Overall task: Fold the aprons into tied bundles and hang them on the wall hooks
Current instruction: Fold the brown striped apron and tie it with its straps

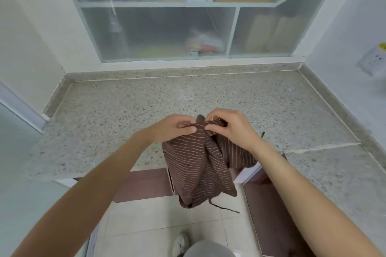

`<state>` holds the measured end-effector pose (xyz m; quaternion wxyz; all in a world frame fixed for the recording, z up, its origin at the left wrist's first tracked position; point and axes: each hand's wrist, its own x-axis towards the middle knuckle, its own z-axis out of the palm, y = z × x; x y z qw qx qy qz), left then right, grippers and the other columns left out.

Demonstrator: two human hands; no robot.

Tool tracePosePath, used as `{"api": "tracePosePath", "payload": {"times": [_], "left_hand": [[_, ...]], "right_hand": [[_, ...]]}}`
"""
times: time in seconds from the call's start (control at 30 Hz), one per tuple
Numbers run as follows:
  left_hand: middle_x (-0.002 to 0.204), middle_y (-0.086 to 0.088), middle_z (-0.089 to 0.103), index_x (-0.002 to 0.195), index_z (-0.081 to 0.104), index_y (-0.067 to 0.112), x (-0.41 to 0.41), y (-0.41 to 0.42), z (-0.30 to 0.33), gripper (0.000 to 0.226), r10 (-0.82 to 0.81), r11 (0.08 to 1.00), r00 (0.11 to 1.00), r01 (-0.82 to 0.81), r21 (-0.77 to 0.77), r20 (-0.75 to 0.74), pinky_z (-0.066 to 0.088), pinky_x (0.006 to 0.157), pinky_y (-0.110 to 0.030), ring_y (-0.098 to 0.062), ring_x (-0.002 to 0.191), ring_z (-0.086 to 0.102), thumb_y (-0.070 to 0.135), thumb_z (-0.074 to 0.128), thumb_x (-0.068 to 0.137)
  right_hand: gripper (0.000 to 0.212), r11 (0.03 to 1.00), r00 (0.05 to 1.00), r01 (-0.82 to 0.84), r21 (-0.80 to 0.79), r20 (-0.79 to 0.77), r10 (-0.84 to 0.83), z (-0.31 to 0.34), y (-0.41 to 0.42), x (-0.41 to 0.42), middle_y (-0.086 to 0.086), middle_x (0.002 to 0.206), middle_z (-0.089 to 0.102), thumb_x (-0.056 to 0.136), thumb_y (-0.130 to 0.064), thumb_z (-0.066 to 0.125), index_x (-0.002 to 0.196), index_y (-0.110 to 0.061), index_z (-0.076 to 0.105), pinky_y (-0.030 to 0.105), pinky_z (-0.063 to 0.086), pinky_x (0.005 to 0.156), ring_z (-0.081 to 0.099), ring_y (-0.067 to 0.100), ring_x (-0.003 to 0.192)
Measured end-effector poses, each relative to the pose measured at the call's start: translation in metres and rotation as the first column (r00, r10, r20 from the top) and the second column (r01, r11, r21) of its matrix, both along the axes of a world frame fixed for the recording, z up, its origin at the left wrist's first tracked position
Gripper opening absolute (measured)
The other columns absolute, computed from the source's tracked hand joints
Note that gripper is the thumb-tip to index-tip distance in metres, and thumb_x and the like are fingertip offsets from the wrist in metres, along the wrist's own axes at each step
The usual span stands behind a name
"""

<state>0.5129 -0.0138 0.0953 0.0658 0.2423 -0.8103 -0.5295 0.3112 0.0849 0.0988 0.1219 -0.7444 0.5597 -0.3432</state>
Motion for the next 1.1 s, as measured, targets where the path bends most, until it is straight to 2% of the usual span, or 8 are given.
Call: {"api": "tracePosePath", "payload": {"times": [0.17, 0.27, 0.4, 0.5, 0.63, 0.73, 0.9, 1.1], "left_hand": [[0.088, 0.005, 0.066, 0.093, 0.062, 0.018, -0.004, 0.014, -0.008, 0.009, 0.046, 0.989, 0.982, -0.07, -0.129, -0.183, 0.049, 0.074, -0.018, -0.007, 0.08, 0.063, 0.017, 0.053, 0.094], [0.089, -0.001, 0.067, 0.094, 0.063, 0.013, 0.002, 0.018, -0.004, 0.01, 0.096, 0.983, 0.968, -0.13, -0.132, -0.234, 0.049, 0.073, -0.018, -0.013, 0.08, 0.064, 0.018, 0.054, 0.093], [0.078, -0.003, 0.066, 0.084, 0.064, 0.003, 0.024, 0.013, -0.006, 0.021, 0.096, 0.993, 0.982, -0.106, -0.053, -0.161, 0.047, 0.07, -0.022, -0.016, 0.07, 0.062, 0.022, 0.057, 0.092], [0.063, -0.001, 0.064, 0.077, 0.059, 0.011, 0.028, 0.017, -0.009, 0.041, 0.132, 0.991, 0.984, -0.132, 0.007, -0.123, 0.045, 0.055, -0.02, -0.011, 0.047, 0.054, 0.051, 0.054, 0.087], [0.108, 0.013, 0.062, 0.109, 0.053, 0.031, 0.007, 0.026, -0.014, 0.033, 0.093, 0.994, 0.993, -0.097, -0.056, -0.067, 0.044, 0.097, -0.03, -0.001, 0.099, 0.06, 0.044, 0.066, 0.081], [0.128, 0.017, 0.053, 0.126, 0.049, 0.032, -0.006, 0.036, -0.019, 0.048, -0.098, 0.995, 0.995, 0.098, 0.017, -0.007, 0.031, 0.107, -0.029, 0.001, 0.121, 0.047, 0.042, 0.065, 0.082], [0.084, 0.019, 0.066, 0.089, 0.066, 0.024, -0.007, 0.046, -0.024, 0.017, -0.029, 0.998, 0.995, 0.023, -0.065, -0.093, 0.042, 0.085, -0.023, -0.001, 0.085, 0.061, 0.036, 0.071, 0.079], [0.073, 0.007, 0.066, 0.081, 0.067, 0.024, 0.003, 0.042, -0.017, 0.016, -0.028, 0.983, 0.991, 0.051, -0.175, 0.13, 0.044, 0.062, -0.02, -0.005, 0.063, 0.059, 0.039, 0.071, 0.079]], "right_hand": [[0.054, 0.857, 0.992, 0.102, 0.505, 0.017, -0.128, -0.031, 0.018, -0.03, -0.009, 0.117, 0.058, 0.076, -0.044, 0.073, 0.123, -0.025, 0.055, 0.021, 0.04, 0.091, 0.053, 0.002, 0.103], [0.014, 0.749, 0.98, 0.106, 0.654, 0.059, -0.19, -0.052, 0.027, -0.035, -0.013, 0.087, 0.066, 0.081, -0.036, 0.071, 0.093, -0.031, 0.065, 0.021, 0.042, 0.077, 0.061, -0.006, 0.079], [0.008, 0.787, 0.9, 0.118, 0.605, 0.27, -0.343, -0.047, 0.033, -0.036, -0.005, 0.08, 0.064, 0.085, -0.017, 0.067, 0.083, -0.02, 0.061, 0.027, 0.044, 0.076, 0.06, 0.006, 0.072], [0.012, 0.883, 0.913, -0.056, 0.465, 0.381, -0.143, -0.016, 0.039, -0.022, 0.004, 0.075, 0.06, 0.086, -0.002, 0.063, 0.084, -0.012, 0.056, 0.02, 0.044, 0.069, 0.056, 0.009, 0.068], [0.01, 0.9, 0.949, -0.198, 0.388, 0.307, 0.076, 0.014, 0.037, 0.005, 0.008, 0.083, 0.066, 0.082, 0.006, 0.064, 0.084, -0.003, 0.068, 0.023, 0.047, 0.075, 0.062, 0.011, 0.078], [0.012, 0.916, 0.948, -0.213, 0.339, 0.297, 0.11, 0.029, 0.042, 0.013, 0.003, 0.086, 0.068, 0.08, 0.003, 0.068, 0.085, -0.007, 0.072, 0.026, 0.05, 0.08, 0.065, 0.011, 0.083], [0.026, 0.943, 0.995, -0.097, 0.318, 0.052, 0.085, 0.039, 0.055, -0.003, -0.01, 0.09, 0.068, 0.081, -0.007, 0.071, 0.104, -0.018, 0.069, 0.014, 0.046, 0.081, 0.063, 0.001, 0.086], [0.04, 0.825, 0.909, 0.131, 0.549, -0.398, 0.121, 0.014, 0.061, -0.032, 0.001, 0.098, 0.058, 0.082, 0.001, 0.059, 0.117, -0.017, 0.06, 0.023, 0.039, 0.078, 0.053, 0.016, 0.091]]}}
